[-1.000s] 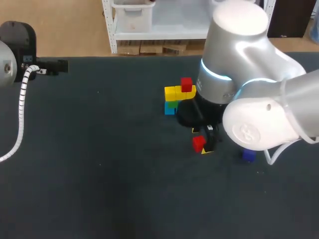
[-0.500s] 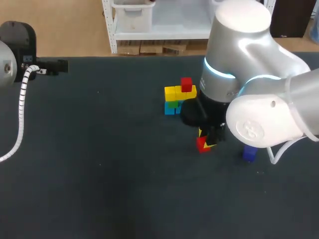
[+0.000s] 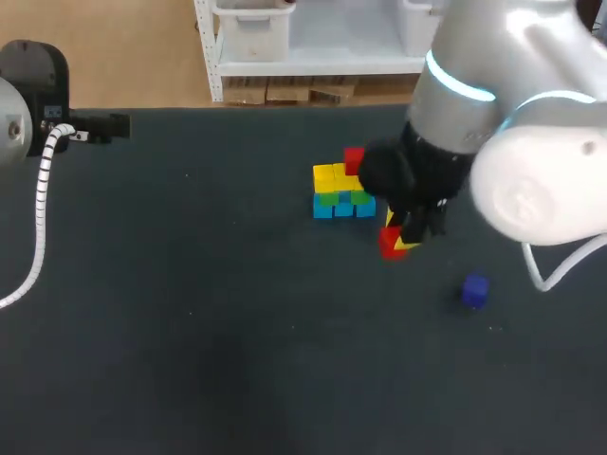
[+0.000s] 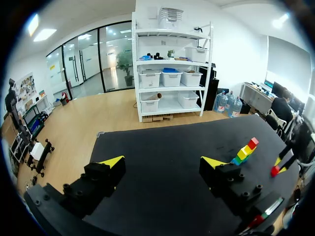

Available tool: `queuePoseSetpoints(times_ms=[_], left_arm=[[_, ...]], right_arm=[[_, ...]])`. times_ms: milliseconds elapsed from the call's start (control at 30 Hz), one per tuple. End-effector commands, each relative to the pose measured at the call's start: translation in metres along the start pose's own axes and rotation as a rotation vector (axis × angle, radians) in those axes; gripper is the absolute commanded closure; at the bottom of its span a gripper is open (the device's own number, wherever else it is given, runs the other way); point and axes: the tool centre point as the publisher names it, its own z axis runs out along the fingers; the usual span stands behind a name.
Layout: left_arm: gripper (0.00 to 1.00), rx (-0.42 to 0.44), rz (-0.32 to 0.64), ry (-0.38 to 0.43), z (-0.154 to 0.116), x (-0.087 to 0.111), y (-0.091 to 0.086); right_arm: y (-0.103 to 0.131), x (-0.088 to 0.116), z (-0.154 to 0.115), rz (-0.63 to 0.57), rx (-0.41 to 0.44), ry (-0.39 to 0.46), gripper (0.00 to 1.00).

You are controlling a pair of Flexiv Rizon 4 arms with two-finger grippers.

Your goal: Place the blue cubes, place green cubes on the blue cubes, place the yellow cubes on the green cubes, then place the red cubes on the yellow cubes, and place purple cube on the red cubes.

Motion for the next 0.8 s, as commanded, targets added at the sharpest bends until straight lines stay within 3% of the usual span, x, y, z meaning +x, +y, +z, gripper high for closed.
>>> queuePoseSetpoints(times_ms=[33, 200, 367, 800], left_arm=[[0.0, 0.001, -0.001, -0.001, 0.0, 0.0, 0.0], [0.0, 0.001, -0.001, -0.001, 0.0, 0.0, 0.0], [0.0, 0.001, -0.001, -0.001, 0.0, 0.0, 0.0], [0.0, 0.001, -0.001, -0.001, 0.0, 0.0, 0.0]], right_arm=[[0.013, -0.005, -0.049, -0.022, 0.051, -0.039, 1.0], [0.0, -0.025, -0.077, -0.045, 0.103, -0.047, 1.0], [-0.02, -0.046, -0.084, -0.042, 0.124, -0.033, 1.0], [-0.084, -0.079, -0.054, 0.044, 0.064, 0.016, 1.0]])
